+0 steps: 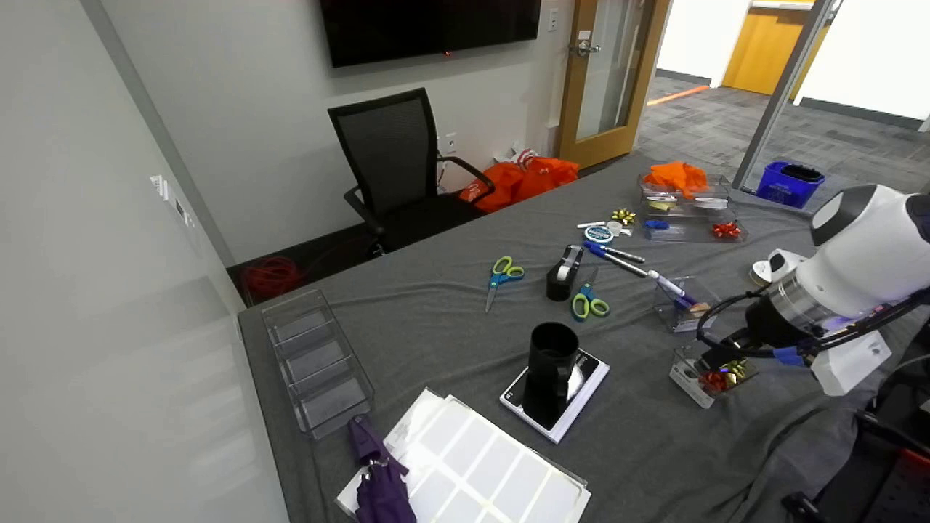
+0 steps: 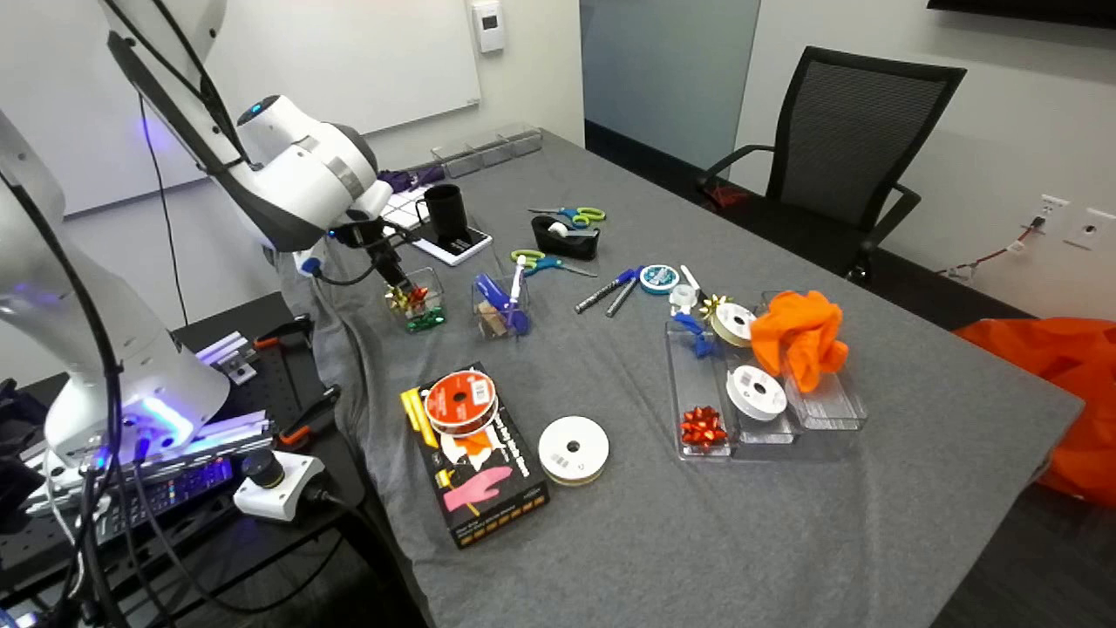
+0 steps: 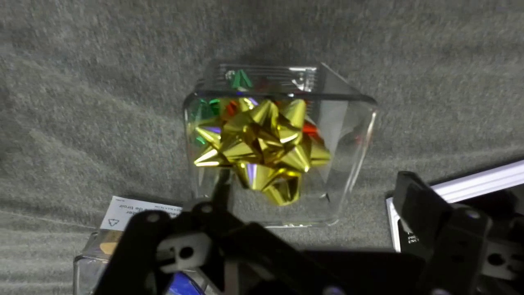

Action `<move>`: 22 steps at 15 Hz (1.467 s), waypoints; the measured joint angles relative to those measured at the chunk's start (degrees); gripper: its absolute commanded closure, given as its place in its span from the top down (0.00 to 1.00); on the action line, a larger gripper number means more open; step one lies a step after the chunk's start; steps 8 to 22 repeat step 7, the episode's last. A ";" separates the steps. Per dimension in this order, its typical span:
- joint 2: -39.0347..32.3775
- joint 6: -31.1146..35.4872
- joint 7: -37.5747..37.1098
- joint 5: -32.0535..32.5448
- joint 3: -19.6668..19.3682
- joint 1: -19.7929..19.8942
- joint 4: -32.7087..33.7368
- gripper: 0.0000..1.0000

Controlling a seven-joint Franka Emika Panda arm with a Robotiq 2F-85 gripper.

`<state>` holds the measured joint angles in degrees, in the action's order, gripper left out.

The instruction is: Move the clear square bowl to the left

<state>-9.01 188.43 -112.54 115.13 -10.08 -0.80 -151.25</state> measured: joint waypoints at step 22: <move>0.00 1.29 28.61 -21.83 -0.02 6.93 -6.43 1.00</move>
